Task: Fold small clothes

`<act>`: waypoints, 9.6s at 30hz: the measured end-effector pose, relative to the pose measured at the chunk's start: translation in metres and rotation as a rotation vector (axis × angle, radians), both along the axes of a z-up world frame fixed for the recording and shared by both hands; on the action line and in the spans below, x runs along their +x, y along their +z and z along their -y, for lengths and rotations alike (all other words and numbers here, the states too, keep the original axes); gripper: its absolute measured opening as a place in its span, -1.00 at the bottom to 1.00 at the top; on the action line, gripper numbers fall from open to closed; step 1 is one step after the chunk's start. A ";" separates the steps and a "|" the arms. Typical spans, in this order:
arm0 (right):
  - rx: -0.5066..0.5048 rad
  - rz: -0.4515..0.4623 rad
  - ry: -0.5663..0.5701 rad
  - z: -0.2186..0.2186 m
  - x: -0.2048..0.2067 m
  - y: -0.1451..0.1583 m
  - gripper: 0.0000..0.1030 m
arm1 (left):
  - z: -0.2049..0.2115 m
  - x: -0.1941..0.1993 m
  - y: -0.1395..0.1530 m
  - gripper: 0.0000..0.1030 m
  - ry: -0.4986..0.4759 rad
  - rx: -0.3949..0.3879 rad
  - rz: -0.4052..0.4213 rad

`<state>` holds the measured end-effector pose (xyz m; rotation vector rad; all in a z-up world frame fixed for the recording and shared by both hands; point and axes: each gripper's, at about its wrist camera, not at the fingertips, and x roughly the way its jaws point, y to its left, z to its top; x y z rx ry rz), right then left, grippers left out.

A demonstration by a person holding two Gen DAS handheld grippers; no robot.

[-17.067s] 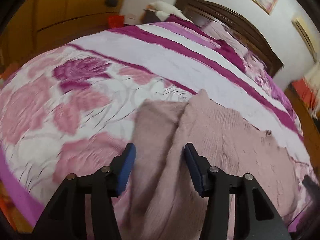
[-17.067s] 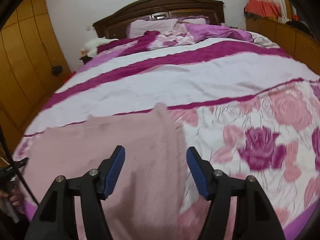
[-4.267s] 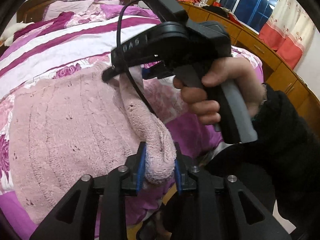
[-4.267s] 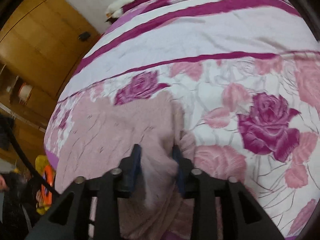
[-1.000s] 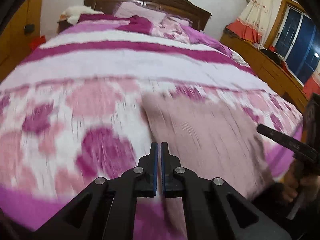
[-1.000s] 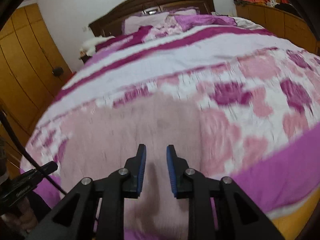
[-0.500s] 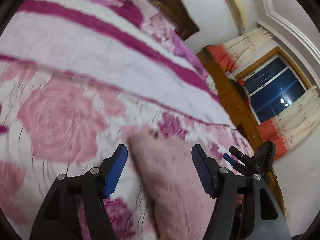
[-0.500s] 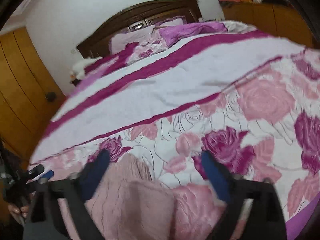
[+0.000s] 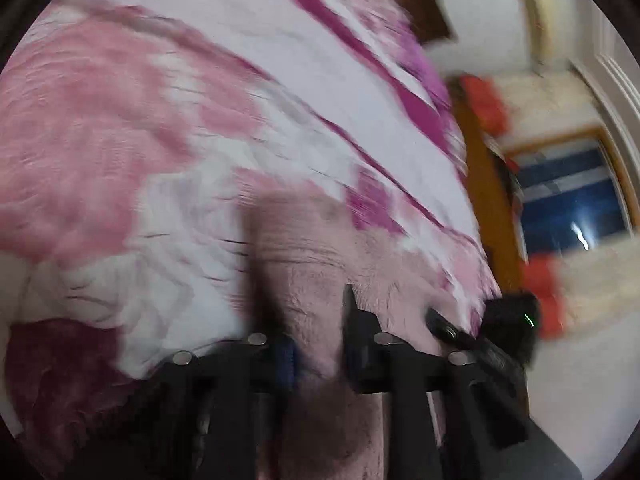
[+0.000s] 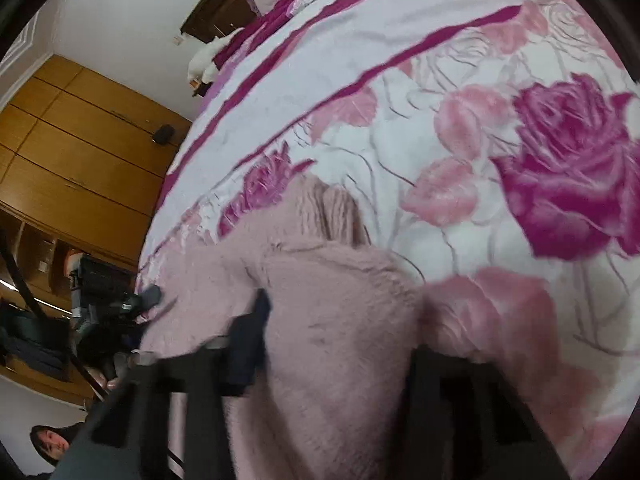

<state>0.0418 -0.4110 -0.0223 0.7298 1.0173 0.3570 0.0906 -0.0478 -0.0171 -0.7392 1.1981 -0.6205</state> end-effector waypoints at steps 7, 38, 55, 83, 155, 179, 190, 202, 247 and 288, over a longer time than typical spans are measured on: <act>-0.074 0.103 -0.015 -0.025 0.002 0.029 -0.46 | -0.002 -0.032 0.056 -1.00 0.019 0.173 0.233; -0.170 0.181 0.011 -0.036 0.068 0.062 -0.46 | -0.019 0.055 0.038 0.12 -0.068 0.010 0.125; -0.204 0.206 0.022 -0.042 0.067 0.068 -0.46 | -0.017 0.049 0.047 -0.73 0.014 0.170 0.192; -0.228 0.304 0.049 -0.042 0.074 0.085 -0.48 | 0.014 0.066 0.057 -1.00 -0.052 0.273 0.354; -0.601 0.172 0.068 -0.104 0.046 0.186 0.39 | -0.023 0.006 0.170 -0.23 0.074 0.556 0.321; -0.602 0.173 0.033 -0.145 -0.054 0.162 0.39 | -0.016 -0.117 0.142 -0.23 0.095 0.665 0.365; -0.633 0.112 -0.006 -0.137 -0.067 0.107 0.39 | -0.001 -0.121 0.090 -0.23 0.050 0.681 0.389; -0.891 0.056 0.015 -0.160 -0.059 0.037 0.40 | 0.013 -0.102 0.012 0.05 0.033 0.850 0.427; -0.929 0.239 -0.061 -0.176 -0.065 0.057 0.82 | 0.009 -0.101 0.028 0.65 0.114 0.779 0.494; -0.771 0.242 -0.099 -0.165 -0.071 0.062 0.82 | 0.007 -0.108 0.035 0.65 0.113 0.743 0.504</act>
